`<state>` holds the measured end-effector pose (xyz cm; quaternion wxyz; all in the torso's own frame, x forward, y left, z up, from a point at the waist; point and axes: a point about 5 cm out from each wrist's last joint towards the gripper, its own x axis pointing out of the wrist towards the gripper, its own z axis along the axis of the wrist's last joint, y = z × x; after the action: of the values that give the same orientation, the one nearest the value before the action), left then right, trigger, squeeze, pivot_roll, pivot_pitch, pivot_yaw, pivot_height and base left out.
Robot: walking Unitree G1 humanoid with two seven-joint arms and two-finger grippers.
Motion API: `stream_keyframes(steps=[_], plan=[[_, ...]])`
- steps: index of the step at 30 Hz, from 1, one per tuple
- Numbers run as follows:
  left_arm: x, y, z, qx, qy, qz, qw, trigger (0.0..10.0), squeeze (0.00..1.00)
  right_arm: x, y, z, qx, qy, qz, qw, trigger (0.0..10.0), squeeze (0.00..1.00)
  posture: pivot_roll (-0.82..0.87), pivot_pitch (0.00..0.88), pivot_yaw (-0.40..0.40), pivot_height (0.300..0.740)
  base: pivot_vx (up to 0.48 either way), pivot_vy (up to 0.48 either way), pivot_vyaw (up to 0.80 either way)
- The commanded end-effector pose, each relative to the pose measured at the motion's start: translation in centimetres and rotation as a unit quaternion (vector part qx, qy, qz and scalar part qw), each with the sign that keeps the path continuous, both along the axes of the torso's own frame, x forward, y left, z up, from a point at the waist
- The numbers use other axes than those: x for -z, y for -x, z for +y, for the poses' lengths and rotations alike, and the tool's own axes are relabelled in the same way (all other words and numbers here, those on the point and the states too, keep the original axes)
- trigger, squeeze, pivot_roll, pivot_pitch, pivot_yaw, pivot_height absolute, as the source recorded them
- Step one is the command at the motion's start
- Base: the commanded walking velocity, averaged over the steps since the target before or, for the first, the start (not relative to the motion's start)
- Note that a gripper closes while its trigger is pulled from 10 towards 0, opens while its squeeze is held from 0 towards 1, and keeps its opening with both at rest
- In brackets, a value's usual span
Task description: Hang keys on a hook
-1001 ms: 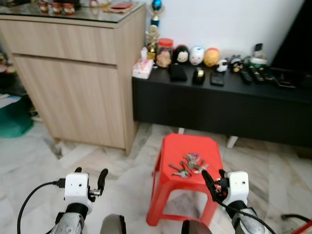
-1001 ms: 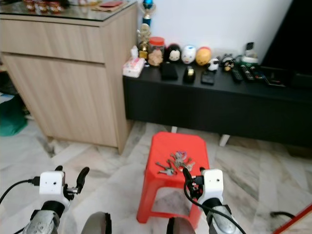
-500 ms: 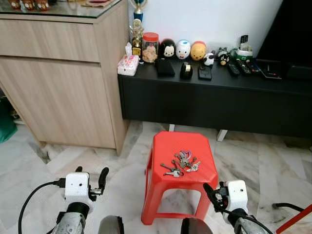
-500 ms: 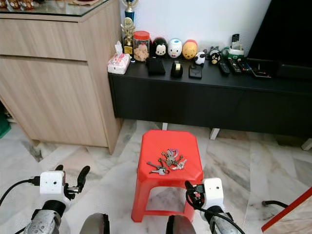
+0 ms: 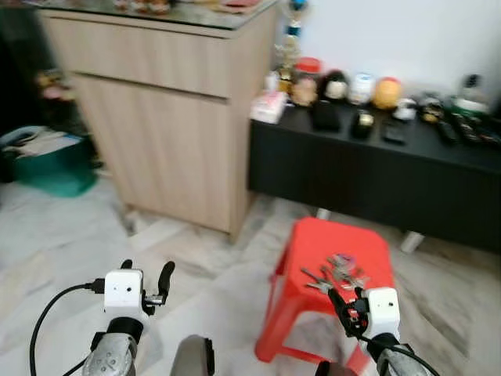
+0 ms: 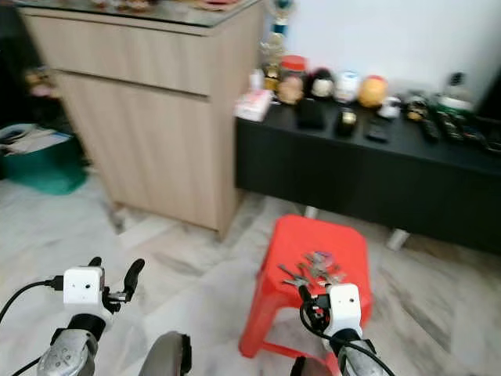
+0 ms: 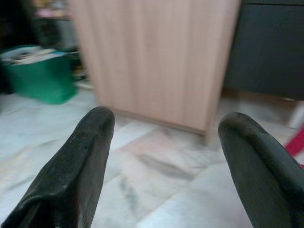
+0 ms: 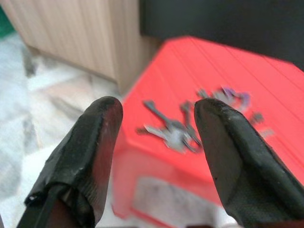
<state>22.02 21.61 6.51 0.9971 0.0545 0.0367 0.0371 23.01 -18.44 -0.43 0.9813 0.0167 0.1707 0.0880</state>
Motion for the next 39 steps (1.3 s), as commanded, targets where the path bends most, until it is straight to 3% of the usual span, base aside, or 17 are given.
stream_keyframes(steps=[1,9,14,18,39], plan=[[-0.2,-0.2,-0.5,0.008,0.007,-0.003,1.000,10.0,0.00,0.3,0.2,-0.6,0.012,0.003,0.006,1.000,10.0,0.00,0.02,0.000,-0.072,0.605,0.000,0.000,0.00],[-0.2,-0.4,-1.0,0.029,0.015,-0.003,0.999,10.0,0.00,0.4,0.2,-0.8,0.020,0.004,0.010,1.000,10.0,0.00,0.02,0.000,-0.074,0.605,0.000,0.000,0.00],[-0.3,-0.6,-1.4,0.042,0.020,-0.005,0.999,10.0,0.00,1.5,0.6,-2.2,0.096,-0.020,0.050,0.994,10.0,0.00,0.02,0.000,-0.080,0.605,0.000,0.000,0.00],[-0.3,-0.6,-1.5,0.038,0.022,-0.008,0.999,10.0,0.00,2.0,0.8,-2.3,0.127,-0.069,0.068,0.987,10.0,0.00,0.02,0.000,-0.083,0.605,0.000,0.000,0.00],[-0.3,-0.4,-1.2,0.033,0.025,-0.010,0.999,10.0,0.00,1.8,0.5,-2.1,0.115,-0.074,0.061,0.989,10.0,0.00,0.02,0.000,-0.083,0.605,0.074,0.000,0.00]])
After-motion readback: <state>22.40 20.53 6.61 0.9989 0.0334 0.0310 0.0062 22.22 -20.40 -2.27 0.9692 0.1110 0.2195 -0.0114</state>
